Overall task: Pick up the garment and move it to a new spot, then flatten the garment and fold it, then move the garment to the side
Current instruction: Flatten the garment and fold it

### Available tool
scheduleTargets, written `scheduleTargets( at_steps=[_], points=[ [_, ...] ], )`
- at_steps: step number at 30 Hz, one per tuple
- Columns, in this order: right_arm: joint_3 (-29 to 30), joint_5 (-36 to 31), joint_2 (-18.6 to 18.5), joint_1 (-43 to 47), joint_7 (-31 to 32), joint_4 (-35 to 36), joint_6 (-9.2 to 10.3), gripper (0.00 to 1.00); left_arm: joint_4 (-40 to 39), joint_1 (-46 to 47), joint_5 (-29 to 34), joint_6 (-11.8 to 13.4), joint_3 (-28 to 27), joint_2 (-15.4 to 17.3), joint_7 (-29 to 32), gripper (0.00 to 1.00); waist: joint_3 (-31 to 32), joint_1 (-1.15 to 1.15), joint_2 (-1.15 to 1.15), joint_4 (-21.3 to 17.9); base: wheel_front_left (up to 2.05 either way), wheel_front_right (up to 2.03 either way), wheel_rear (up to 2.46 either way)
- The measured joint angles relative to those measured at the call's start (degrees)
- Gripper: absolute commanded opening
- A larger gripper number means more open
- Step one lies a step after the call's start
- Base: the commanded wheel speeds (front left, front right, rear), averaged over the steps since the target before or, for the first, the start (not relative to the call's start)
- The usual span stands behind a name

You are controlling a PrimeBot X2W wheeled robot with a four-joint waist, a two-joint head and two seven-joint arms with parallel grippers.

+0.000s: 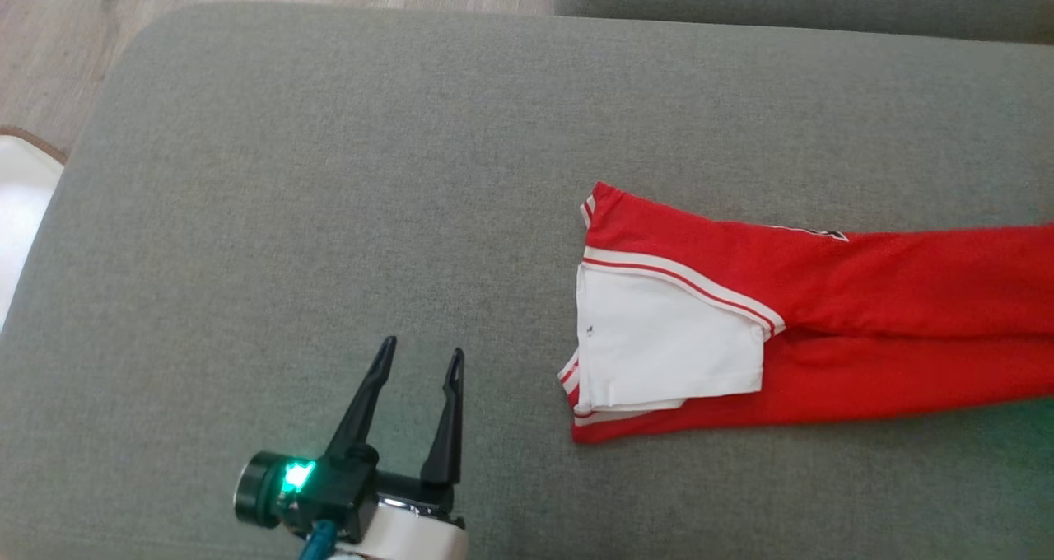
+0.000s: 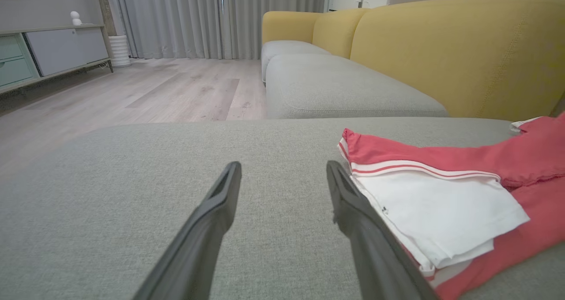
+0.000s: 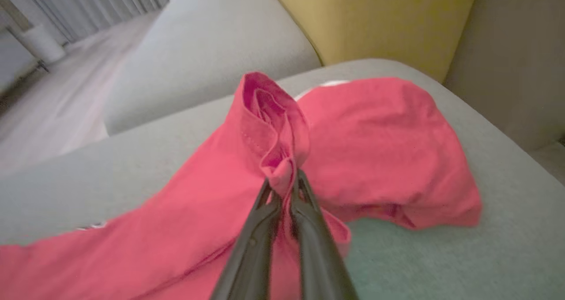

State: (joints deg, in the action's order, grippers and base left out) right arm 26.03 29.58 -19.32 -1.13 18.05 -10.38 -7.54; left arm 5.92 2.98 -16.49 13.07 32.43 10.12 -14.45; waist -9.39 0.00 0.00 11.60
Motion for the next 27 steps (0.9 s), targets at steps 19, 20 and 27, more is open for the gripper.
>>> scheduleTargets(
  at_steps=[19,20,27],
  points=[
    [-29.6,9.7,15.4,-2.6,7.6,22.7,0.01,0.0,2.7,-2.1,3.0,-5.1,-4.7,-4.2,0.0,1.0,0.9,0.0,0.0,3.8,0.0,0.0,0.0],
    [-30.8,9.5,15.5,-3.0,7.2,21.7,0.01,0.0,2.9,-2.1,3.2,-5.5,-4.7,-4.4,0.0,1.0,0.8,0.0,0.0,4.3,0.0,0.0,0.0],
    [-37.3,8.7,15.8,-3.2,4.7,12.9,0.01,0.0,3.3,-2.1,3.6,-6.6,-5.9,-5.6,0.0,1.0,0.1,0.0,0.0,7.4,0.0,0.0,0.0]
  ],
)
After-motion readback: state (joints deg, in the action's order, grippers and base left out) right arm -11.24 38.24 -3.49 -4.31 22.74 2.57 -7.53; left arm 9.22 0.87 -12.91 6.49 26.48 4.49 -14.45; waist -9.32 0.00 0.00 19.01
